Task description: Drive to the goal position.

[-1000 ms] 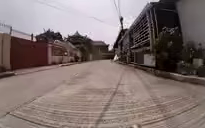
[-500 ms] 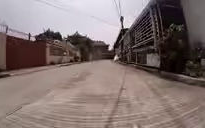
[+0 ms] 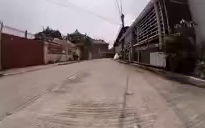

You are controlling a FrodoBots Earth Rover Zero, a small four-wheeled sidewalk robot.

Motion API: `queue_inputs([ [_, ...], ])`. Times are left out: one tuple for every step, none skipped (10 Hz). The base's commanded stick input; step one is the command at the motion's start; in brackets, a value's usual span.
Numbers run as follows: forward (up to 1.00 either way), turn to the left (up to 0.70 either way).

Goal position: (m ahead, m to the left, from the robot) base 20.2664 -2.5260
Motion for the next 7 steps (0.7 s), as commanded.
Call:
queue_inputs([
  [0.70, 0.00],
  [0.70, 0.00],
  [0.70, 0.00],
  [0.70, 0.00],
  [0.70, 0.00],
  [0.70, 0.00],
  [0.70, 0.00],
])
